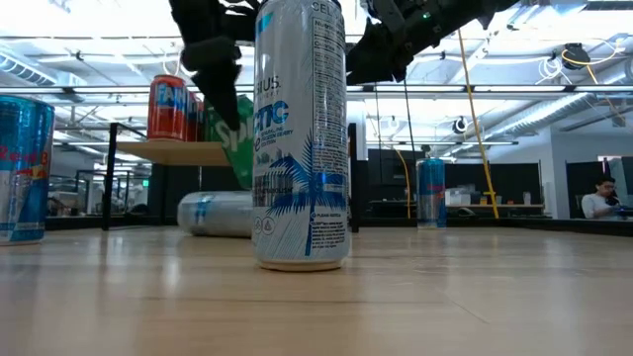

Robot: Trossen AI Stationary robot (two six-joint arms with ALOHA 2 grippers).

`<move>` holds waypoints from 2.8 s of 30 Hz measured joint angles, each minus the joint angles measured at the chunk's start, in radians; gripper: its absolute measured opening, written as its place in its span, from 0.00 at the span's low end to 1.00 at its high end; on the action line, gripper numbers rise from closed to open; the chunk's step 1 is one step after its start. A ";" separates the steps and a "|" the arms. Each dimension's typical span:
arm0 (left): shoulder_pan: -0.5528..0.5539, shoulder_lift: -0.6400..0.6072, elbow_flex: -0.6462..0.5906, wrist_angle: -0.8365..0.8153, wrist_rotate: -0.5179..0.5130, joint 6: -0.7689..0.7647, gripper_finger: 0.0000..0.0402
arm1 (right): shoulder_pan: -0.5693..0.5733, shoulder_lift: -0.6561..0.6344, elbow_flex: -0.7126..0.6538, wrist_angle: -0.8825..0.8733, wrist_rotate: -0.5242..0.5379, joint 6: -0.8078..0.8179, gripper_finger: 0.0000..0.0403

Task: Place canned beverage on shelf
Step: Put the green soda can on the shelf

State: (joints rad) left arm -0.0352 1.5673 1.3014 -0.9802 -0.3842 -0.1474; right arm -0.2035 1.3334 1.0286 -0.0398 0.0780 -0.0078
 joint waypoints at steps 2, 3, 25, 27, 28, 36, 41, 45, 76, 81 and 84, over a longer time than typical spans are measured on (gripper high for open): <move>0.002 0.000 0.000 -0.005 0.062 0.013 0.68 | 0.000 0.000 0.000 0.001 0.000 -0.001 0.63; 0.002 0.000 0.000 -0.005 0.079 0.024 0.68 | 0.000 0.000 0.000 0.005 0.000 -0.002 0.63; -0.095 0.005 -0.100 -0.011 0.084 -0.099 0.68 | 0.000 0.000 0.000 -0.049 0.000 0.047 0.63; -0.124 0.005 -0.130 -0.056 -0.018 -0.080 0.68 | 0.000 0.000 0.000 -0.090 0.000 0.066 0.63; -0.128 0.001 -0.132 -0.105 -0.049 -0.081 0.68 | 0.000 0.000 0.000 -0.108 0.001 0.076 0.63; -0.090 -0.243 -0.111 -0.336 0.007 -0.270 0.68 | -0.007 -0.012 0.000 -0.129 0.005 0.030 0.63; -0.088 -0.421 -0.111 -0.336 -0.014 -0.393 0.68 | -0.033 -0.059 0.002 -0.077 0.003 -0.036 0.63; -0.089 -0.485 -0.111 -0.325 -0.038 -0.392 0.68 | -0.040 -0.074 0.002 -0.075 0.000 -0.066 0.63; 0.086 -0.066 -0.150 0.225 0.334 0.033 0.68 | 0.022 -0.053 -0.021 -0.470 0.000 0.135 0.63; 0.102 0.004 -0.150 0.228 0.403 0.058 0.68 | 0.029 -0.040 -0.111 -0.372 0.000 0.159 0.63; 0.101 0.017 -0.150 0.240 0.408 0.069 0.68 | 0.028 -0.041 -0.162 -0.319 0.016 0.172 0.63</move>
State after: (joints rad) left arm 0.0661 1.5840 1.1515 -0.7405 0.0236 -0.0786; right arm -0.1757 1.2922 0.8668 -0.3587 0.0941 0.1646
